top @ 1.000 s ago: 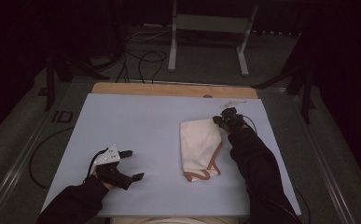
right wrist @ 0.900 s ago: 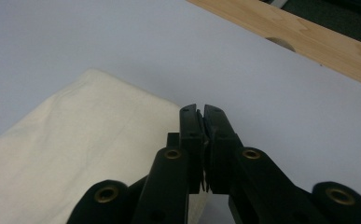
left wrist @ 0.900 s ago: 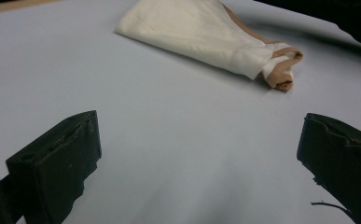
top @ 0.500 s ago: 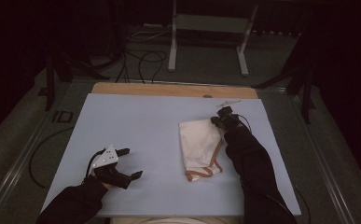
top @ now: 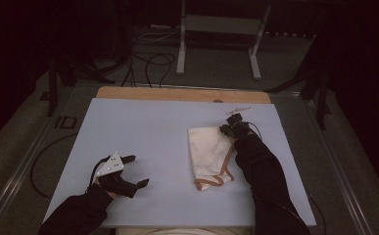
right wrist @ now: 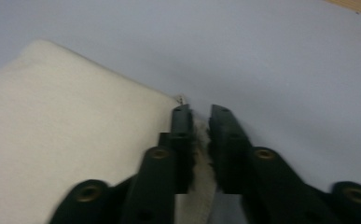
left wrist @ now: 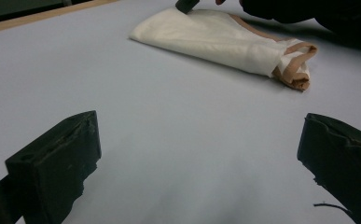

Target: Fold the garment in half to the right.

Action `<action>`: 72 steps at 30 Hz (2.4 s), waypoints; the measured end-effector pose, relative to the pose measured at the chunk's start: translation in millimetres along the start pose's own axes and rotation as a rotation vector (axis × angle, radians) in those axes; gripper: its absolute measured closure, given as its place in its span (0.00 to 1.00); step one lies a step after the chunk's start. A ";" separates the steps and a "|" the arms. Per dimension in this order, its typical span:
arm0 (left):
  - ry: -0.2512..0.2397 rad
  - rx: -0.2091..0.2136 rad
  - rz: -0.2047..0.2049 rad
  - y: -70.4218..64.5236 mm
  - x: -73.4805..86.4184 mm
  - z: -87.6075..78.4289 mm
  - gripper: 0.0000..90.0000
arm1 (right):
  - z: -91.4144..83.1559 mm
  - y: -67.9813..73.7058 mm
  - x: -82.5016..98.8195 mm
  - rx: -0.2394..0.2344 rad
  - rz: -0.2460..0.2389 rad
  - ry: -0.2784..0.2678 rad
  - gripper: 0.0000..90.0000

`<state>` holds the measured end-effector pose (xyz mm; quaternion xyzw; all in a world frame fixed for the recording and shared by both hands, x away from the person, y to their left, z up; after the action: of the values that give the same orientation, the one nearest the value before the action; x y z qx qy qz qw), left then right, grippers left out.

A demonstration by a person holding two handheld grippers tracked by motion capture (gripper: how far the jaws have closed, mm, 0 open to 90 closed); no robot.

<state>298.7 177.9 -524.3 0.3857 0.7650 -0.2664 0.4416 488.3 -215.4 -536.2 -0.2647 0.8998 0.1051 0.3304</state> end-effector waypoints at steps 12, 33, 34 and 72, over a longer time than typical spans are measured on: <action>-0.005 -0.015 -0.003 3.6 -0.9 -5.4 0.00 | -17.6 14.3 -15.9 -0.090 0.021 -0.050 0.36; -0.003 -0.028 -0.015 6.5 1.9 -8.8 0.00 | -19.7 65.7 -35.6 -0.280 -0.088 -0.043 0.12; 0.000 -0.028 -0.014 6.8 2.3 -8.8 0.00 | -21.0 70.2 -37.0 -0.289 -0.096 -0.046 0.12; 0.017 -0.028 -0.011 8.9 4.1 -10.6 0.00 | -85.1 86.3 9.2 -0.300 -0.157 -0.148 0.11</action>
<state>299.8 192.3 -523.5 0.3776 0.7745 -0.2548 0.4390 389.4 -177.8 -476.3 -0.3719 0.8239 0.2311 0.3599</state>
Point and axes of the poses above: each handheld gripper's, and its own axes: z roughly forward along the jaws, x roughly out of its underside, y roughly to its left, the point moved 3 cm from there along z, roughly forward along the jaws, and after that the axes turned 2 degrees about y, right-handed, at the moved point
